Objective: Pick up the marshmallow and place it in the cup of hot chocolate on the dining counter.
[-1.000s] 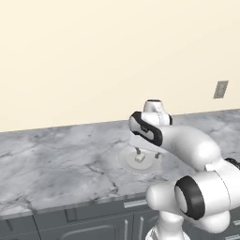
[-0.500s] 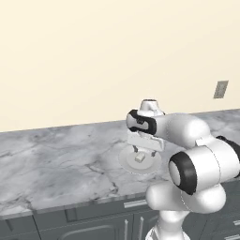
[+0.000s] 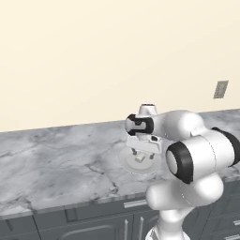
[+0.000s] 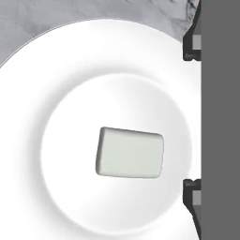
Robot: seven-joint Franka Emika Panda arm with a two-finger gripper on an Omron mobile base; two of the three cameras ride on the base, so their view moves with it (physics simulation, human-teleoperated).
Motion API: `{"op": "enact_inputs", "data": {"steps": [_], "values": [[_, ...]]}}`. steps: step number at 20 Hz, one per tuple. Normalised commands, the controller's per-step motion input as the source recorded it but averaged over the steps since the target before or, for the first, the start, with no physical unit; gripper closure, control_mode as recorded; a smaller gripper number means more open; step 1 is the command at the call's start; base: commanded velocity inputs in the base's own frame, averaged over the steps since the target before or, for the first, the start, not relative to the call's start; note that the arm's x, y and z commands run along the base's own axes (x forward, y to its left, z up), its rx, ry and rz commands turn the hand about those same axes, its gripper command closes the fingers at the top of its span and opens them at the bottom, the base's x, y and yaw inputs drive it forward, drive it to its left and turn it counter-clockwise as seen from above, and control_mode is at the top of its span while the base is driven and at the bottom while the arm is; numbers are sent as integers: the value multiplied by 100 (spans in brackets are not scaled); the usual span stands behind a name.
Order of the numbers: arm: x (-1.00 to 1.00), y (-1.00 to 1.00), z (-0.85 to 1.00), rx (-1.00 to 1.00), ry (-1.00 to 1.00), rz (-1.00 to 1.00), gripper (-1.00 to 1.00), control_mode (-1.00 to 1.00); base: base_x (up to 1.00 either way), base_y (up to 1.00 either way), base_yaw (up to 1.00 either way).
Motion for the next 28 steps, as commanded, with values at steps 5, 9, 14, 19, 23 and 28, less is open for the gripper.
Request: {"op": "enact_inputs", "data": {"steps": [5, 9, 14, 19, 23, 28], "values": [[24, 0, -17, 0, 0, 0, -100, -100, 0, 0, 0], [20, 0, -17, 0, 0, 0, -100, -100, 0, 0, 0], [10, 0, -20, 0, 0, 0, -100, -100, 0, 0, 0], [-3, 0, -10, 0, 0, 0, -100, -100, 0, 0, 0], [0, 17, -10, 0, 0, 0, 100, -100, 0, 0, 0], [0, 13, -10, 0, 0, 0, 100, -100, 0, 0, 0]]}}
